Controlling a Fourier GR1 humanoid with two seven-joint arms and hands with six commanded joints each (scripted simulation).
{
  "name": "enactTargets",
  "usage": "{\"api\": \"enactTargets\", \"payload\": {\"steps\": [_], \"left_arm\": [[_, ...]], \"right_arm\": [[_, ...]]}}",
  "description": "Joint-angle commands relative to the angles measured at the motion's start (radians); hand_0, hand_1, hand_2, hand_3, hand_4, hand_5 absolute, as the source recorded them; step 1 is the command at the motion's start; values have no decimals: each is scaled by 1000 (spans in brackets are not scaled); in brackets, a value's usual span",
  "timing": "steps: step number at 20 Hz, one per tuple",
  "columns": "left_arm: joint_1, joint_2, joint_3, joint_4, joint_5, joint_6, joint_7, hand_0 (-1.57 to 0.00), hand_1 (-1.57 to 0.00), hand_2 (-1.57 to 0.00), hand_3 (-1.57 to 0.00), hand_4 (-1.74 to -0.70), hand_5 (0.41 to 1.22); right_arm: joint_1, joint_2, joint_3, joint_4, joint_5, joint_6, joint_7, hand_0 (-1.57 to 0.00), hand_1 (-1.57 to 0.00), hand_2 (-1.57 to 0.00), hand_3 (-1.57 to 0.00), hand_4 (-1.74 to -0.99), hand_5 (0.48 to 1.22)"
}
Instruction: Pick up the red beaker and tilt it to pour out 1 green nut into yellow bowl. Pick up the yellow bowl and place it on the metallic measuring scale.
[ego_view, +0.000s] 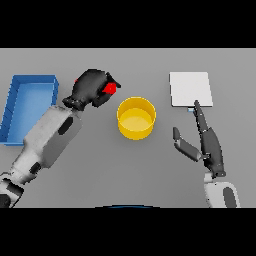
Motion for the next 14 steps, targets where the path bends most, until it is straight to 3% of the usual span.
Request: {"api": "enactTargets", "payload": {"steps": [1, 4, 7, 12, 14], "left_arm": [[-35, 9, -27, 25, -32, -9, -9, -1570, -1570, -1570, -1570, -1740, 1166], [-111, 20, -120, 73, -112, -64, -20, -1570, -1570, -1570, -1570, -1740, 1193], [-192, 29, -215, 143, -191, -114, -56, -1571, -1571, -1571, -1571, -1613, 1206], [-312, 13, -343, 202, -251, -229, -93, -1571, -1571, -1571, -1571, -1694, 1216], [-344, 3, -394, 228, -276, -257, -102, -1571, -1571, -1571, -1571, -1709, 1218]], "right_arm": [[1, -2, -6, -4, -12, 5, -2, 1, 1, 1, 1, -1269, 722], [9, 1, -2, -4, -11, 6, -10, 1, 1, 1, 1, -1264, 717], [2, 2, -3, 2, -7, 2, -14, 1, 1, 1, 1, -1258, 697], [-16, 24, -9, 21, -7, -19, 12, 1, 1, 1, 1, -1220, 657], [-6, 25, -7, 24, -4, -21, -11, 1, 1, 1, 1, -1198, 650]]}}
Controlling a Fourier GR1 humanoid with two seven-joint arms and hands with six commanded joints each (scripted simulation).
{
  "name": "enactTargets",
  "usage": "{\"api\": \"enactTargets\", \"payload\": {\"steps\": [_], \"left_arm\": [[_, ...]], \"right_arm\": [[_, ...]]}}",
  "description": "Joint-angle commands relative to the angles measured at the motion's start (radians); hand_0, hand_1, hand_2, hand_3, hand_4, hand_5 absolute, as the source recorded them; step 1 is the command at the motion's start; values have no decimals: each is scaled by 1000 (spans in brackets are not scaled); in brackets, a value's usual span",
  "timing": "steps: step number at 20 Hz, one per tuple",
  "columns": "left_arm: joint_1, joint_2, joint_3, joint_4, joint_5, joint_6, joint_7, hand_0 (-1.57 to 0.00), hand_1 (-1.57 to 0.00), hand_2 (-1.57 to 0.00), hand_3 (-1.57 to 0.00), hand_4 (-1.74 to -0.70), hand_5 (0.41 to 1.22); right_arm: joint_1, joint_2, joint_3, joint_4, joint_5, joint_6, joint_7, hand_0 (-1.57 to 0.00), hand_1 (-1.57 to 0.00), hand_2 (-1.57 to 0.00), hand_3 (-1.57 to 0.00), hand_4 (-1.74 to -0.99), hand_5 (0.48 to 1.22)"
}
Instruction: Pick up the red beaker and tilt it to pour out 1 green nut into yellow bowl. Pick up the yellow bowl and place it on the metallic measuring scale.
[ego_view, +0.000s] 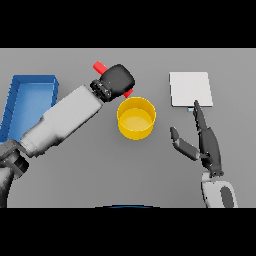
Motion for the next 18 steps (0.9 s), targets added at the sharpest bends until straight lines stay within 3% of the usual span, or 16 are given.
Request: {"api": "enactTargets", "payload": {"steps": [1, 4, 8, 18], "left_arm": [[-20, 5, -26, 5, -18, -18, -2, -1571, -1571, -1571, -1571, -1715, 1219], [-73, 1, -103, 28, -63, -48, -5, -1571, -1571, -1571, -1571, -1728, 1220], [-110, -7, -203, 60, -115, -26, -45, -1571, -1571, -1571, -1571, -1735, 1220], [-228, -66, -427, 122, -242, 1, -62, -1571, -1571, -1571, -1571, -1730, 1221]], "right_arm": [[8, -4, 4, -11, 10, -4, -6, 1, 1, 1, 1, -1193, 649], [-7, 0, 7, 3, 28, -15, 10, 1, 1, 1, 1, -1191, 649], [7, 12, 12, 3, 28, -21, 1, 1, 1, 1, 1, -1180, 630], [6, -4, 10, -25, 51, -33, 11, 1, 1, 1, 1, -1161, 634]]}}
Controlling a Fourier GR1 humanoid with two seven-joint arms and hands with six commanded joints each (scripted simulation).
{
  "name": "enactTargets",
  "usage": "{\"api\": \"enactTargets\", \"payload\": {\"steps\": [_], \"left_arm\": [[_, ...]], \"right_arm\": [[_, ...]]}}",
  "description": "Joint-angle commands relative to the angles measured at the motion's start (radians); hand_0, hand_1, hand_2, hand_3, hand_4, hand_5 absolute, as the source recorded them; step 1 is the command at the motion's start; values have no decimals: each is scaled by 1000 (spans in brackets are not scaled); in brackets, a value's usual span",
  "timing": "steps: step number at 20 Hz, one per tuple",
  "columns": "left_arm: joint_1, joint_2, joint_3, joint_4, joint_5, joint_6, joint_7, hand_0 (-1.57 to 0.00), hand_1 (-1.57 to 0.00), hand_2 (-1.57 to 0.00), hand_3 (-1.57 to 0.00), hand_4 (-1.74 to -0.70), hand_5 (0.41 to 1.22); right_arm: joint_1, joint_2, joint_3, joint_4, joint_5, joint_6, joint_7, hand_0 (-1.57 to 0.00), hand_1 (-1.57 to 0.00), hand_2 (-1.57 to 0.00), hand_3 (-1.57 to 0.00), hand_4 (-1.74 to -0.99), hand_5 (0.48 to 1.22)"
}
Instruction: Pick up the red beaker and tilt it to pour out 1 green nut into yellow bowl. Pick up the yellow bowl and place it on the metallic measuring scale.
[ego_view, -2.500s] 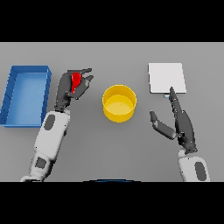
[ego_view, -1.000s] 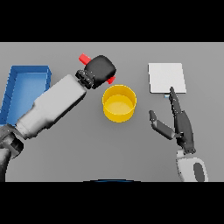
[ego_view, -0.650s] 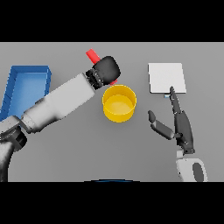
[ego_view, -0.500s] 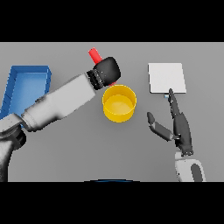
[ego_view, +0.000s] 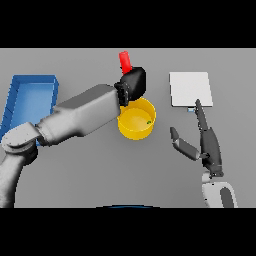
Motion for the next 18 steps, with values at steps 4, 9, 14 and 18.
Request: {"api": "enactTargets", "payload": {"steps": [4, 9, 14, 18], "left_arm": [[-43, -13, -52, -1, -15, -7, -4, -1571, -1571, -1571, -1571, -1720, 1221], [-166, 23, -65, 41, 0, 20, -54, -1571, -1571, -1571, -1571, -1721, 1221], [-318, 87, 29, 196, 86, 86, -33, -1571, -1571, -1571, -1257, -1726, 1221], [-392, 136, 236, 390, 305, 119, -6, -1571, -1571, -1571, -1443, -1732, 1221]], "right_arm": [[-5, 3, -2, 10, 0, -2, 7, 1, 1, 1, 1, -1151, 634], [-19, 4, -9, 25, -26, 11, -17, 1, 1, 1, 1, -1147, 642], [-13, 9, 7, 23, -5, 5, -35, 1, 1, 1, 1, -1160, 663], [-11, 15, 9, 24, -10, 6, -35, 1, 1, 1, 1, -1152, 652]]}}
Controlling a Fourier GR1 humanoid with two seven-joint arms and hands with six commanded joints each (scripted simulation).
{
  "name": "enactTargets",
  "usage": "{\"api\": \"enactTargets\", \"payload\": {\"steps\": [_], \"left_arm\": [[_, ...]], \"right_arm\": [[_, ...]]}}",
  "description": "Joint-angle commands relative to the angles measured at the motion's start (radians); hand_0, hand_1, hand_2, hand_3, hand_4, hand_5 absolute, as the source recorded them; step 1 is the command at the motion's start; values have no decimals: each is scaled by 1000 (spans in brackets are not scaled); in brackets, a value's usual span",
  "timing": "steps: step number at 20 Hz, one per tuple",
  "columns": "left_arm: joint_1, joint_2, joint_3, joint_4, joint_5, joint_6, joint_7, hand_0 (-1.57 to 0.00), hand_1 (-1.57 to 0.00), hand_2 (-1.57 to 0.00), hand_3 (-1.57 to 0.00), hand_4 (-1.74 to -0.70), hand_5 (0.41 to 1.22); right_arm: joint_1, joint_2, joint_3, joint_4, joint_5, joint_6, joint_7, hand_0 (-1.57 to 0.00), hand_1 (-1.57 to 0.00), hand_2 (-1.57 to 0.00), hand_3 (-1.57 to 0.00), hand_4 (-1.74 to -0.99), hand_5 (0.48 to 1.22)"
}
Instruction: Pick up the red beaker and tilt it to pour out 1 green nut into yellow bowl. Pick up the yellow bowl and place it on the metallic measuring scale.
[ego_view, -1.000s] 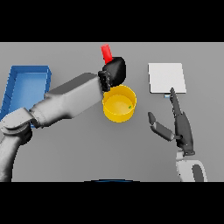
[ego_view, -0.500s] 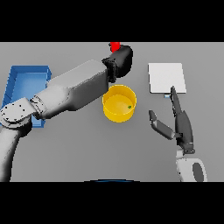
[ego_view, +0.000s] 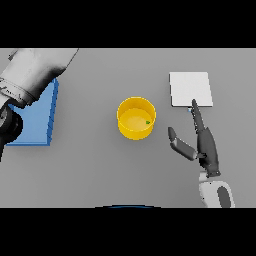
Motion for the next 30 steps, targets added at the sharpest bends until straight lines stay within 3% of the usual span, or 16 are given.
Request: {"api": "enactTargets", "payload": {"steps": [1, 5, 8, 10, 13, 15, 19, 22, 27, 30], "left_arm": [[-2, 16, 72, 41, 78, -5, 23, -1571, -1571, -1571, -1468, -1734, 1221], [22, 114, 295, 166, 350, 53, 106, -1571, -1571, -1571, -1394, -1738, 1221], [85, 188, 417, 236, 526, 97, 110, -1571, -1571, -1571, -1480, -1739, 1221], [153, 221, 468, 262, 616, 148, 130, -1571, -1571, -1571, -1513, -1740, 1221], [238, 239, 516, 283, 716, 227, 195, -1571, -1571, -1571, -1541, -1740, 1221], [288, 255, 562, 305, 792, 269, 274, -1571, -1571, -1571, -1552, -1741, 1221], [378, 260, 627, 290, 910, 309, 296, -1571, -1571, -1571, -1462, -1741, 1221], [469, 252, 659, 258, 986, 347, 292, -1571, -1571, -1571, -1374, -1741, 1221], [641, 261, 667, 108, 1094, 416, 305, -1571, -1571, -1571, -1389, -1741, 1221], [780, 276, 633, -91, 1144, 479, 389, -1571, -1571, -1571, -1387, -1741, 1221]], "right_arm": [[-3, 0, 5, 4, 22, -14, 8, 1, 1, 1, 1, -1146, 641], [-38, 2, -1, 25, 9, -9, 10, 1, 1, 1, 1, -1129, 625], [-24, 7, -8, 33, -54, 33, -43, 1, 1, 1, 1, -1083, 625], [-38, -5, -12, 30, -56, 40, -15, 1, 1, 1, 1, -1092, 637], [-34, -12, -16, 36, -73, 56, -27, 1, 1, 1, 1, -1141, 657], [-45, -15, -19, 53, -71, 56, -38, 1, 1, 1, 1, -1157, 666], [-23, -22, 0, 32, -43, 53, -55, 1, 1, 1, 1, -1188, 696], [-26, -23, 2, 29, -36, 50, -38, 1, 1, 1, 1, -1194, 703], [-46, -28, -7, 55, -32, 43, -40, 1, 1, 1, 1, -1202, 699], [-29, -32, -7, 49, -44, 56, -61, 1, 1, 1, 1, -1195, 690]]}}
